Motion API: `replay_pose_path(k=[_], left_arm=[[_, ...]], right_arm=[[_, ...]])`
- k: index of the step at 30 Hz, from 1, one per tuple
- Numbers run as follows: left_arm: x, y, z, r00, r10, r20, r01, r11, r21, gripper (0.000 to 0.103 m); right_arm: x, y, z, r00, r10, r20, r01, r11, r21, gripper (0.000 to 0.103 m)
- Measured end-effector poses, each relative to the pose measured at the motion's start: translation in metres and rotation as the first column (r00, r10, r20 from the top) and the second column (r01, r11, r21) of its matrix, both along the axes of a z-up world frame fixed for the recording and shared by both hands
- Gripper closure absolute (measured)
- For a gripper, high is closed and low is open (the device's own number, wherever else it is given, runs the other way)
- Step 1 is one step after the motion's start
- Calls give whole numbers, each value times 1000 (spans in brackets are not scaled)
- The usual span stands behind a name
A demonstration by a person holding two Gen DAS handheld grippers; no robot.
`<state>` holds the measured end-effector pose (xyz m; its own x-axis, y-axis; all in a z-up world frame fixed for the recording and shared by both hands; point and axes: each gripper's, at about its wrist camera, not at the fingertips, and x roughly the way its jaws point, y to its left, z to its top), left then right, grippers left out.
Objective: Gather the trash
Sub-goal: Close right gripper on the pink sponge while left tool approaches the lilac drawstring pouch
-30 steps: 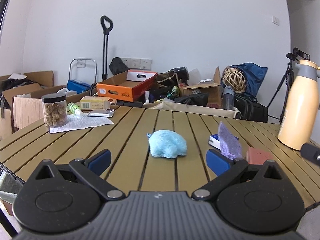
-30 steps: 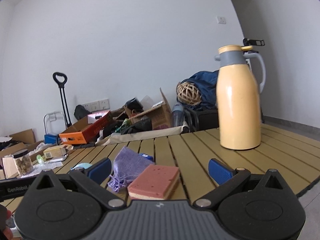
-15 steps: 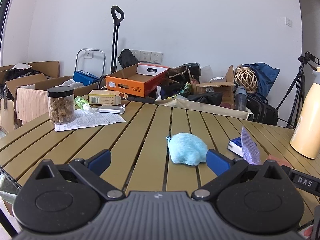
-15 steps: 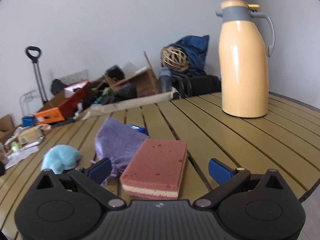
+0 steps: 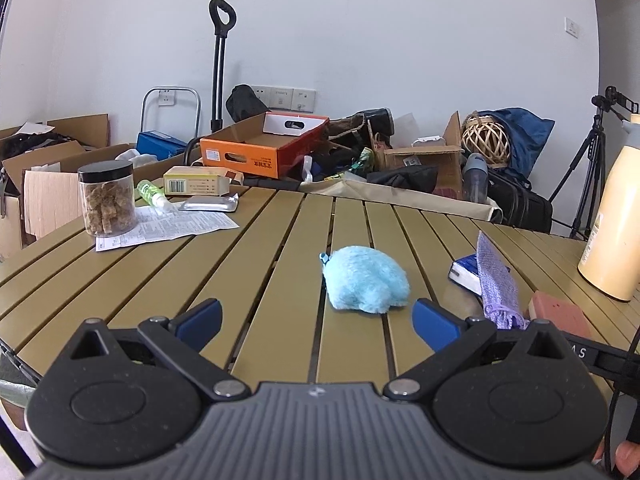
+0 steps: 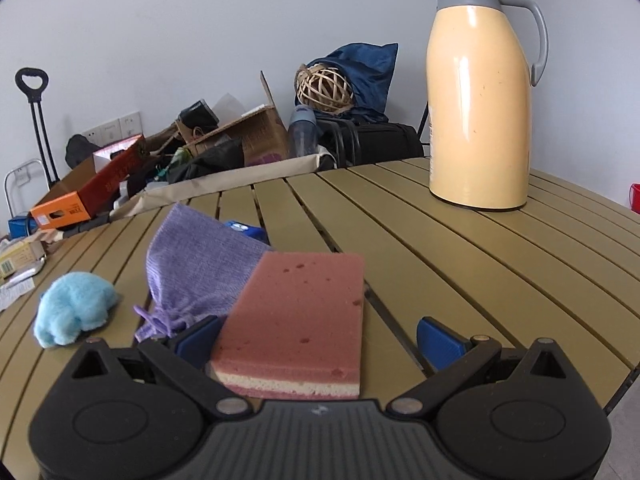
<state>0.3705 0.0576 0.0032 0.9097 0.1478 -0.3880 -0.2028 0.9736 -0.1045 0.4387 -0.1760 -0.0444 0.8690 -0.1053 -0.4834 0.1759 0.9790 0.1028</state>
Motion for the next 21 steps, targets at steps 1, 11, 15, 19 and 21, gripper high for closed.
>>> replay_pose_path(k=[1, 11, 15, 19, 21], left_arm=[[0, 0, 0, 1000, 0, 0, 0, 1000, -2, 0], [0, -4, -2, 1000, -11, -6, 11, 1000, 3, 0], [0, -3, -3, 1000, -12, -12, 12, 1000, 4, 0], [1, -3, -3, 1000, -12, -12, 12, 1000, 5, 0], [1, -3, -3, 1000, -11, -11, 11, 1000, 5, 0]], right_arm=[[0, -1, -1, 1000, -1, -8, 1, 1000, -12, 0], [-1, -11, -1, 998, 54, 15, -55, 997, 54, 10], [-3, -12, -1, 998, 60, 22, -61, 997, 50, 31], [-4, -16, 0, 998, 66, 23, -67, 996, 59, 33], [-6, -18, 1, 998, 64, 26, -66, 996, 59, 33]])
